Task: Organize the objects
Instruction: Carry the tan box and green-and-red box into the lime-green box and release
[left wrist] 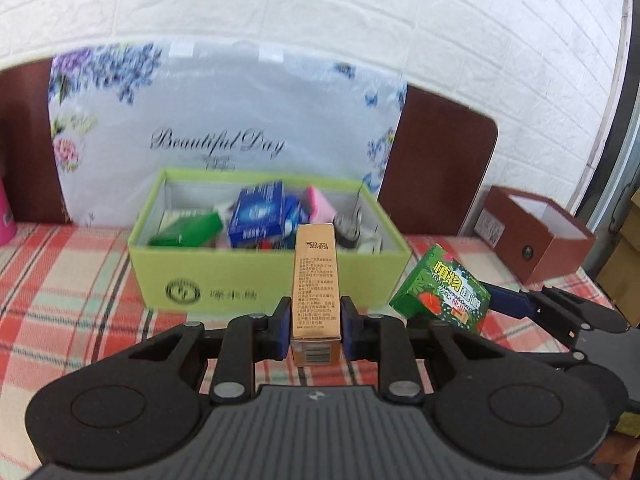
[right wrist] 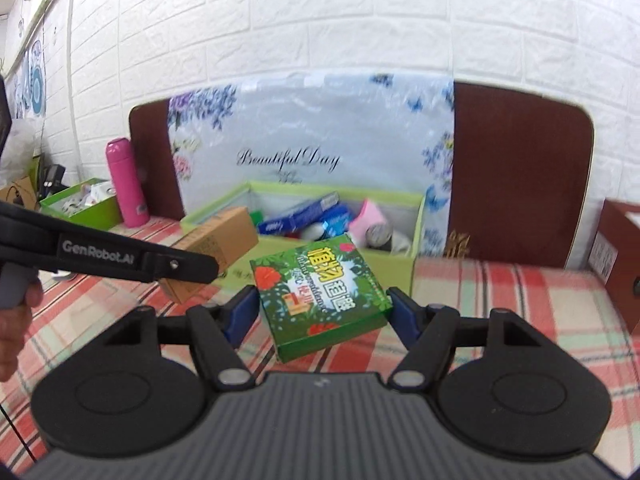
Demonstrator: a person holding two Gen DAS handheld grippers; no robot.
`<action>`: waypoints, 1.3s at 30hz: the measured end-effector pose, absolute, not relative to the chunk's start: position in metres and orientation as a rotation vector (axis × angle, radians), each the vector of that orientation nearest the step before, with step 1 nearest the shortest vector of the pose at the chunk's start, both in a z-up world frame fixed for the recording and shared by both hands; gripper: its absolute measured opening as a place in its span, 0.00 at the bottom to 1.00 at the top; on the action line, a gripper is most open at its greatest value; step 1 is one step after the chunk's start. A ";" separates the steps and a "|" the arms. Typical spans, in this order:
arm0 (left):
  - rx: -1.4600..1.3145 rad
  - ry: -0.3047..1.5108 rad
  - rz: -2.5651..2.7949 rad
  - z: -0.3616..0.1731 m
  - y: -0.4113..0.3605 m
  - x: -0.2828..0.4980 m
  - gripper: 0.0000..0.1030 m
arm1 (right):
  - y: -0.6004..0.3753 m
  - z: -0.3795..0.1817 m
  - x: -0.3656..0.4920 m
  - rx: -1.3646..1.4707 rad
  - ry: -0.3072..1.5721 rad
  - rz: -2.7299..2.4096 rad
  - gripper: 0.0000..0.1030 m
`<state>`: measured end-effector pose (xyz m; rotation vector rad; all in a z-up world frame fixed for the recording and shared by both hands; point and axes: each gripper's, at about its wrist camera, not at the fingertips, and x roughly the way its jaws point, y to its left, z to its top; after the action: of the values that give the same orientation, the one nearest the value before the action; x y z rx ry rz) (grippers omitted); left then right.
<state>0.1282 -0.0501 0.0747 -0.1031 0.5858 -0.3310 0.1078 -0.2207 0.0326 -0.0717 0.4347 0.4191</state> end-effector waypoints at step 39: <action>-0.084 0.588 -0.256 0.074 -0.079 0.240 0.75 | -0.197 0.005 0.219 -0.155 0.403 0.308 1.00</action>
<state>0.2401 -0.0787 0.0736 -0.0841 0.5879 -0.2561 0.2187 -0.1966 0.0053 -0.1551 0.4029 0.3079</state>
